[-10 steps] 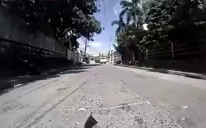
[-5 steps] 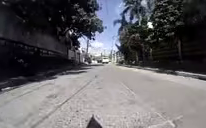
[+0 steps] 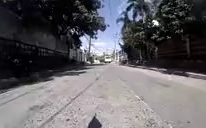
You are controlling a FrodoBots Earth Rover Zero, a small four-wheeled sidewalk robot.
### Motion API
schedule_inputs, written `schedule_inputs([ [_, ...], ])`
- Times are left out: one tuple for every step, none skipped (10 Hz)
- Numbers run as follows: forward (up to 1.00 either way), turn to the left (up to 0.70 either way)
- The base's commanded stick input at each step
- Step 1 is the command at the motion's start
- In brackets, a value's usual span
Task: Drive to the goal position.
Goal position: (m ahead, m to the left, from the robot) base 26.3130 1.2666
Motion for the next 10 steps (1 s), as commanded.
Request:
schedule_inputs([
  [1.0, 0.03],
  [1.0, 0.03],
  [1.0, 0.03],
  [1.0, 0.03],
  [1.0, 0.03],
  [1.0, 0.03],
  [1.0, 0.03],
  [1.0, 0.03],
  [1.0, 0.03],
  [1.0, 0.03],
])
